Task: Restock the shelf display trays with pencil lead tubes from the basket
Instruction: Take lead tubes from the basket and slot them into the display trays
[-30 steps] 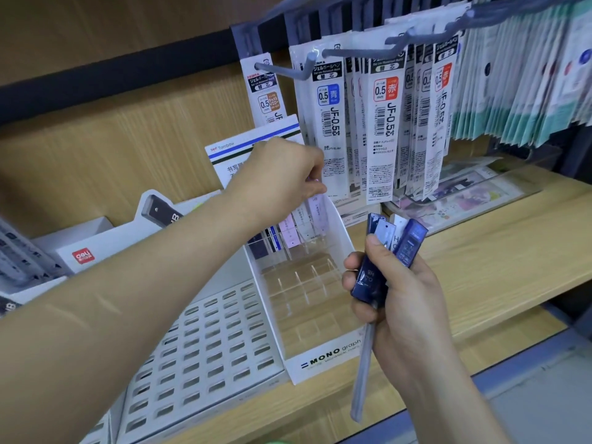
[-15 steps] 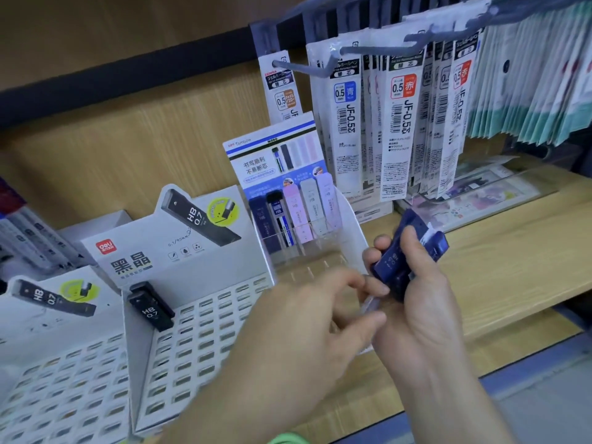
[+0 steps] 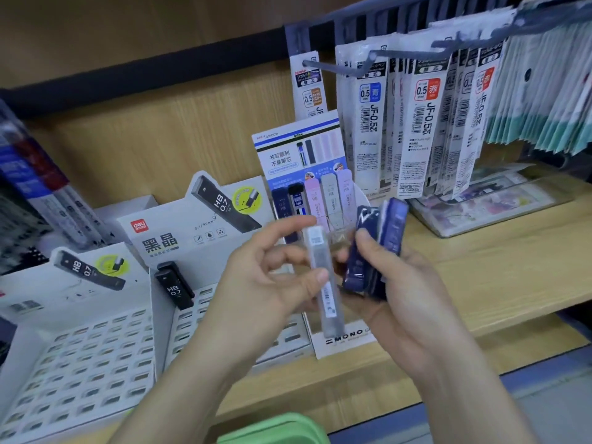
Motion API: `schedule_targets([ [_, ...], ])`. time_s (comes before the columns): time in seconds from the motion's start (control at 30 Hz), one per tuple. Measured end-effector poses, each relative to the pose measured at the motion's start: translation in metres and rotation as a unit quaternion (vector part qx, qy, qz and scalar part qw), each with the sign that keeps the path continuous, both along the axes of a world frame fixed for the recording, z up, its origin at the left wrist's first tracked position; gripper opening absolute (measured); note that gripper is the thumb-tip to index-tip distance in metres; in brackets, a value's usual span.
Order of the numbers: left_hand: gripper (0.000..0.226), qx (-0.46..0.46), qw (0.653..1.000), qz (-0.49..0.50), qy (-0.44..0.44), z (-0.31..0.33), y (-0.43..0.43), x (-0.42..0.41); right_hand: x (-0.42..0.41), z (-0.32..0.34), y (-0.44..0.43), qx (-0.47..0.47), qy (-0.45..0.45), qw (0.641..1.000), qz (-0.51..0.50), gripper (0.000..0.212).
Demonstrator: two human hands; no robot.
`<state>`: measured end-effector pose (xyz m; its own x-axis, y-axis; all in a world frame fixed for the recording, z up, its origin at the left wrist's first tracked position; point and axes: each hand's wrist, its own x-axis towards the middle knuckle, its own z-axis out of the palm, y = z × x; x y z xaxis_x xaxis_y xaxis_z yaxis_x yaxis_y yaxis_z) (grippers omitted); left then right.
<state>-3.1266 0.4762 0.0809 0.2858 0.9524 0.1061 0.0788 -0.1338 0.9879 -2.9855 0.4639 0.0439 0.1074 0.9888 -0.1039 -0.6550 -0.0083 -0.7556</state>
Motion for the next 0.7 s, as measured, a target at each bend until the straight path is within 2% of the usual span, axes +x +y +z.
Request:
schedule_targets([
  [0.13, 0.043, 0.061, 0.995, 0.068, -0.034, 0.003, 0.000, -0.003, -0.008, 0.005, -0.009, 0.013, -0.096, 0.988, 0.124, 0.023],
  [0.23, 0.043, 0.102, 0.988, 0.110, -0.029, 0.003, -0.004, -0.012, -0.011, 0.006, -0.010, 0.013, -0.155, 0.980, 0.120, 0.028],
  [0.33, 0.041, 0.115, 0.982, 0.143, -0.036, 0.002, -0.006, -0.025, -0.016, 0.006, -0.010, 0.018, -0.165, 0.982, 0.092, 0.023],
  [0.47, 0.041, 0.098, 0.987, 0.123, -0.032, 0.005, -0.006, -0.042, -0.029, 0.005, -0.015, 0.034, -0.188, 0.973, 0.130, 0.027],
  [0.53, 0.041, 0.066, 0.994, 0.077, -0.041, 0.010, -0.004, -0.054, -0.034, 0.006, -0.016, 0.017, -0.146, 0.977, 0.155, 0.023],
  [0.6, 0.034, 0.043, 0.996, 0.044, -0.059, 0.015, 0.000, -0.074, -0.041, 0.006, -0.015, -0.015, -0.054, 0.982, 0.179, 0.023],
  [0.7, 0.026, 0.092, 0.995, 0.043, -0.006, 0.024, 0.004, -0.100, -0.061, 0.003, -0.010, -0.049, -0.016, 0.979, 0.198, 0.020],
])
